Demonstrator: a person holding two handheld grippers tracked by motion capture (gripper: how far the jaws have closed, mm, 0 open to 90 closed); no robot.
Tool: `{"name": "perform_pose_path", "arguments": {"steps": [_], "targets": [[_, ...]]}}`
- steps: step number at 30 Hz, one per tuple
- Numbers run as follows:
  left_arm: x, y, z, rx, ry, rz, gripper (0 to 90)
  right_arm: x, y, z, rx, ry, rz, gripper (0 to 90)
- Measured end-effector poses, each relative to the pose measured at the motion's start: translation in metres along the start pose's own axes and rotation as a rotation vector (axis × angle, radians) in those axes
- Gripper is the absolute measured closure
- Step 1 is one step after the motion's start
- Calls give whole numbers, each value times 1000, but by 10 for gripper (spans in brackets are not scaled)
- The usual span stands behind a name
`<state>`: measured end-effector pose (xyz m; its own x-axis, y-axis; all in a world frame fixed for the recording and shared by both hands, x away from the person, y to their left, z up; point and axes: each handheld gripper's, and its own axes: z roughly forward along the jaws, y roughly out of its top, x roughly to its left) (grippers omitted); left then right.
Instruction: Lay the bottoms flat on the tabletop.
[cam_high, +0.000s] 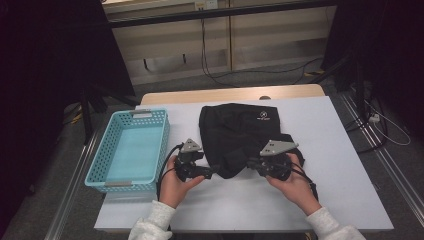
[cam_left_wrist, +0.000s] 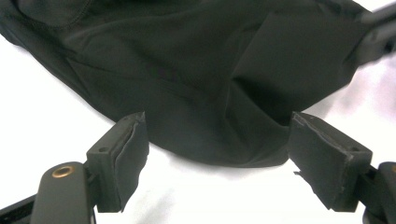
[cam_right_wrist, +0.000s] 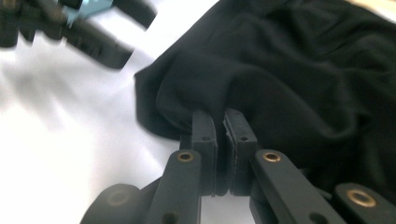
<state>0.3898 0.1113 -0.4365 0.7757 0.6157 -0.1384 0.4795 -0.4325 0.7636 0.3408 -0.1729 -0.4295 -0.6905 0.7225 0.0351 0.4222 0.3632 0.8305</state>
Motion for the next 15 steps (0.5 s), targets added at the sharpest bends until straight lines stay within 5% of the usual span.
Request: {"name": "perform_pose_path", "arguments": {"steps": [6,15], "targets": [[-2,-2,3,12,-14,-8,269,-14,1,-5,-41,-29,49,841],[-10,-1,10,16,-46,17,327,-18,4,-5,-78,-56,57,840]]}}
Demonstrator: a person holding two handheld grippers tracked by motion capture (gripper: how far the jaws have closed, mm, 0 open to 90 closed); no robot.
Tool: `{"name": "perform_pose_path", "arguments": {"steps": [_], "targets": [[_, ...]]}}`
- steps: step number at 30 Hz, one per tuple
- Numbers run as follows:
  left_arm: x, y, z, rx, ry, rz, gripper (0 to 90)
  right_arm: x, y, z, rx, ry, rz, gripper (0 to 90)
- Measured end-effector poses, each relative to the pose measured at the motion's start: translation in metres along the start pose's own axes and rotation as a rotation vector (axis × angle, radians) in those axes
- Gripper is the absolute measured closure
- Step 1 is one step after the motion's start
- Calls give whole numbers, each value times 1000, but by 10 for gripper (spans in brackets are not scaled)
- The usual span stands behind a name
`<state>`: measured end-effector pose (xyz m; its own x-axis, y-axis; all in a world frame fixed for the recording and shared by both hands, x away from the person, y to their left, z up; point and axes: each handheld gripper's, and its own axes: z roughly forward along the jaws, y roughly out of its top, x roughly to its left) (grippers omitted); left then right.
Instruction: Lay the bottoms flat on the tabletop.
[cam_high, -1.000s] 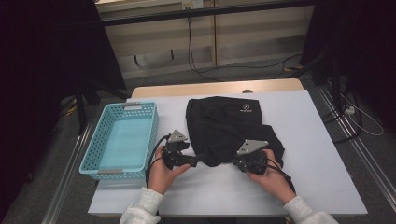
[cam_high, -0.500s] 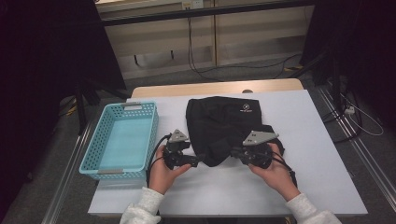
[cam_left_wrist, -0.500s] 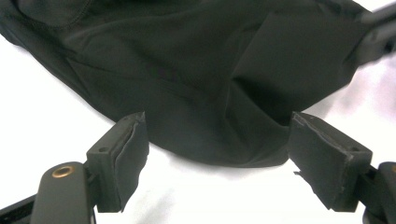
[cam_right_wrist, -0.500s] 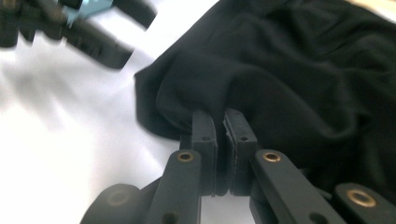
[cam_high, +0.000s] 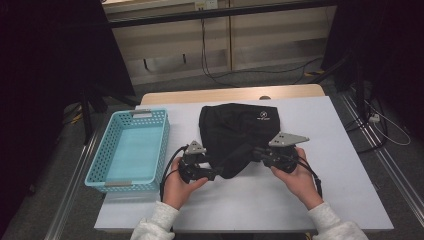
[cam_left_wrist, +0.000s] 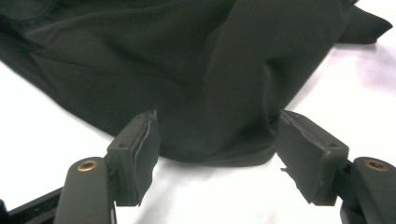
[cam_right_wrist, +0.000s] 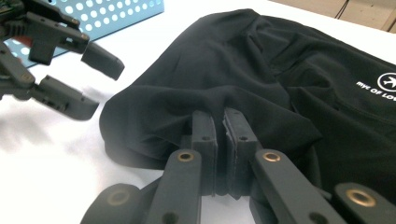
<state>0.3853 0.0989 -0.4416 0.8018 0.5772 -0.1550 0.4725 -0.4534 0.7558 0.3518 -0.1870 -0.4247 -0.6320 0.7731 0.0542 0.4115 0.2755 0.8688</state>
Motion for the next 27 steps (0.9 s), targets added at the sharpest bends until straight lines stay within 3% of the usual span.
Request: {"name": "perform_pose_path", "arguments": {"steps": [8,14,17,21,24,27], "targets": [[-4,-3,12,35,-33,6,462,-4,-2,3,6,-8,5,840],[-8,-4,20,70,-40,35,556,-4,-3,2,12,-19,-8,839],[-9,-5,23,83,-45,47,654,-3,-3,2,18,-19,-13,840],[-8,-4,22,106,-56,38,830,-1,-5,1,25,-15,-18,840],[-5,0,15,117,-83,32,868,0,-5,-1,29,-7,-13,840],[4,7,-1,82,-98,7,874,4,-4,-3,45,10,-28,840]]}}
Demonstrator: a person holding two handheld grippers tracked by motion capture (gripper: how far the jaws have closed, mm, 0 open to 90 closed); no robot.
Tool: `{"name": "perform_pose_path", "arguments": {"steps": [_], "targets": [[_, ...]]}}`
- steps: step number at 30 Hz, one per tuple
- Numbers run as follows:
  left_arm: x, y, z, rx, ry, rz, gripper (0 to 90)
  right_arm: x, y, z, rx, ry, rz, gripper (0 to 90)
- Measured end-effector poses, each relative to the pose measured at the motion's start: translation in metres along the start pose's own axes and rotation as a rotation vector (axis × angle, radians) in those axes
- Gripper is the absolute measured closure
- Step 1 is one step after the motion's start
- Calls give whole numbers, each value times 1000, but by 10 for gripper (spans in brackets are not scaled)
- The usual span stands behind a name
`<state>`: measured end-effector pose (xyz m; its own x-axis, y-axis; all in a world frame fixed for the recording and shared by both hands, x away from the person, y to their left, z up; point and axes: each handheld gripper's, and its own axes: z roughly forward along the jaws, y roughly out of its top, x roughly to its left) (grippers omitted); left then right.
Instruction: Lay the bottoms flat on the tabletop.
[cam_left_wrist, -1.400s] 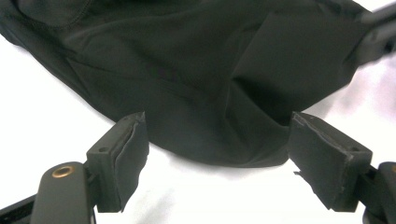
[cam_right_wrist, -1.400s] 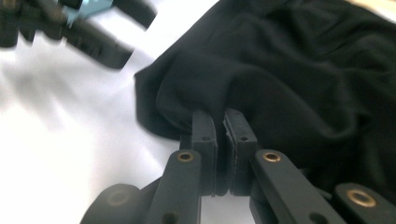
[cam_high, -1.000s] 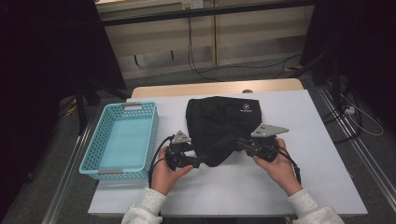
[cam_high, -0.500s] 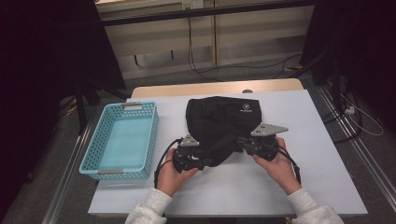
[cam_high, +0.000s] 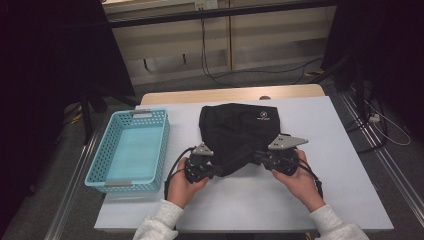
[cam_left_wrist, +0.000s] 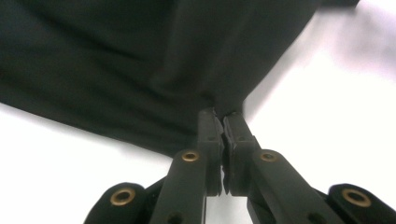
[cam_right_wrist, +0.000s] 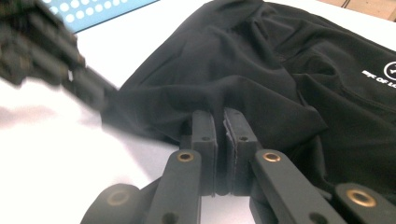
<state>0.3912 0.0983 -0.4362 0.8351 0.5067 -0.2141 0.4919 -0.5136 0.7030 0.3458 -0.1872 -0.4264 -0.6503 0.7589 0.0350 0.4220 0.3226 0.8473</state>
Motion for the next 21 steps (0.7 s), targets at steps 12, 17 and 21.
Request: {"name": "perform_pose_path", "arguments": {"steps": [12,17,21], "targets": [[23,12,-13,-95,52,-35,858,-29,21,27,-3,-27,115,839],[29,9,-7,-86,107,-43,830,-31,18,53,75,-95,76,817],[31,6,-7,-72,115,-44,768,-31,15,59,102,-137,40,662]]}}
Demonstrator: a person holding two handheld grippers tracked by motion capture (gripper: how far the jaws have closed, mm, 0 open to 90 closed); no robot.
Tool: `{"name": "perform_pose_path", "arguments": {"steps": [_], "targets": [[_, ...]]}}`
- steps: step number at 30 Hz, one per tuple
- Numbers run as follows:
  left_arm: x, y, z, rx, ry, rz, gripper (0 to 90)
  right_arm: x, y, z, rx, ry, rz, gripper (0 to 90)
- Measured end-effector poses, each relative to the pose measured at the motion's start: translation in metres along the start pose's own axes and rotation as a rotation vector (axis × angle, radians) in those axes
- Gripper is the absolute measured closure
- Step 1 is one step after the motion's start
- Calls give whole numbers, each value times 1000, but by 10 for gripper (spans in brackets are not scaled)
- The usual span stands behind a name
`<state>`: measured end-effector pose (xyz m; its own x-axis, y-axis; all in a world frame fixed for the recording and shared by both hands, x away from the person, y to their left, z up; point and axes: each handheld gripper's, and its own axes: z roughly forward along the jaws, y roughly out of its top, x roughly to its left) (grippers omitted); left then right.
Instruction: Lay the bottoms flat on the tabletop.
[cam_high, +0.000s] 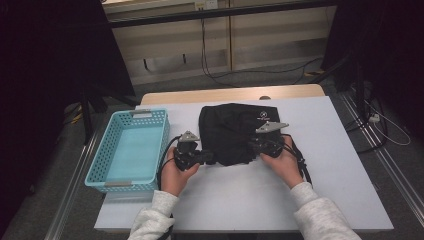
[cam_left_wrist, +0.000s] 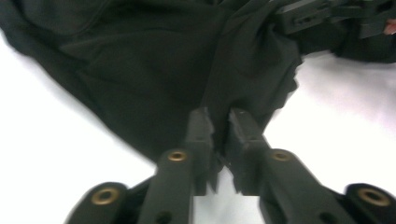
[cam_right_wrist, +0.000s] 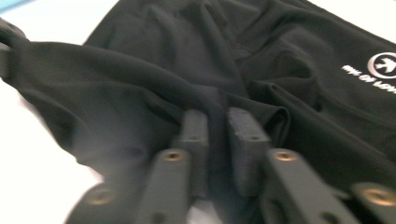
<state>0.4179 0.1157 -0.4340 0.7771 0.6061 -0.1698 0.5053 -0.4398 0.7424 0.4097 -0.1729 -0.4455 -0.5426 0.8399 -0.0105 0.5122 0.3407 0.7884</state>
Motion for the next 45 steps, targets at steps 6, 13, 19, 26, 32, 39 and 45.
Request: {"name": "perform_pose_path", "arguments": {"steps": [6,13,19,26,32,39,45], "targets": [[-2,-1,3,-11,40,-6,441,2,-1,-25,-71,-53,-29,498],[-5,-2,2,-6,71,38,251,18,-23,-44,-75,1,-106,502],[-7,-4,-2,-12,95,43,228,25,-34,-30,-8,99,-93,566],[-10,-5,-6,-23,95,44,214,31,-30,-7,26,96,-71,566],[-13,-6,-11,-33,97,41,212,34,-28,3,36,89,-61,665],[-13,-6,-15,-42,97,44,215,33,-27,5,28,102,-60,886],[-14,-4,-16,-46,84,44,218,38,-25,-5,25,180,-46,891]]}}
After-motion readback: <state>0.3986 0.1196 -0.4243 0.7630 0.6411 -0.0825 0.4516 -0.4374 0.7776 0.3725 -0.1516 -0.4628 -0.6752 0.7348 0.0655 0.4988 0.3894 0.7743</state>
